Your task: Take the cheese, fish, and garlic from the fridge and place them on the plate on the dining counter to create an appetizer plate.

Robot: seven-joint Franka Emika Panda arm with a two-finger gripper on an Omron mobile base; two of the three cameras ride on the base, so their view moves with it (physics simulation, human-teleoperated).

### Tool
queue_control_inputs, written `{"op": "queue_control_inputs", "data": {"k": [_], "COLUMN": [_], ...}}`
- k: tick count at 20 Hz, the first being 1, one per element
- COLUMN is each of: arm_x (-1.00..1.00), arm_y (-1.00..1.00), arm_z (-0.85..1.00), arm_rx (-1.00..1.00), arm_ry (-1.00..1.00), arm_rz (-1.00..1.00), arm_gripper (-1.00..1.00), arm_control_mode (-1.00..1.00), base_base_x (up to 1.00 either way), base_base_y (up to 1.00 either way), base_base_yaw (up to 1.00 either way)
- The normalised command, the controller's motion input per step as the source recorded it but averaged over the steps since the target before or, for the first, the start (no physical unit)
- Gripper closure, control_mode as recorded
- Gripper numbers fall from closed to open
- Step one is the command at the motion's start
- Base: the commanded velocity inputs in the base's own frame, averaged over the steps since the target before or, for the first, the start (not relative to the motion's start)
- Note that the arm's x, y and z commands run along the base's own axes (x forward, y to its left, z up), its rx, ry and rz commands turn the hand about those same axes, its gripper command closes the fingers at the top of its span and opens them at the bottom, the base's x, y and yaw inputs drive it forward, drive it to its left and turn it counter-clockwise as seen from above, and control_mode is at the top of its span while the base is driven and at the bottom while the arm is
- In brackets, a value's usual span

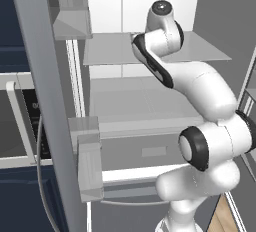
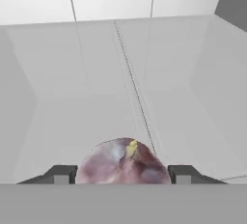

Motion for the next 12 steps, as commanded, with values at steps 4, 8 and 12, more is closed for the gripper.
{"op": "queue_control_inputs", "data": {"k": [4,8,12], "arm_x": [-1.00,-1.00,-0.91], "arm_y": [0.00,-0.01,-0.01], "arm_z": [0.00,-0.05,-0.26], "arm_rx": [0.00,0.01,0.01], "arm_ry": [0.10,0.19,0.35], "arm_rz": [0.00,0.00,0.00], "arm_gripper": [1.00,1.00,1.00], "arm_control_mode": [-1.00,-1.00,-1.00], "base_base_x": [0.00,0.00,0.00], "base_base_y": [0.00,0.00,0.00], "base_base_yaw": [0.00,0.00,0.00]}}
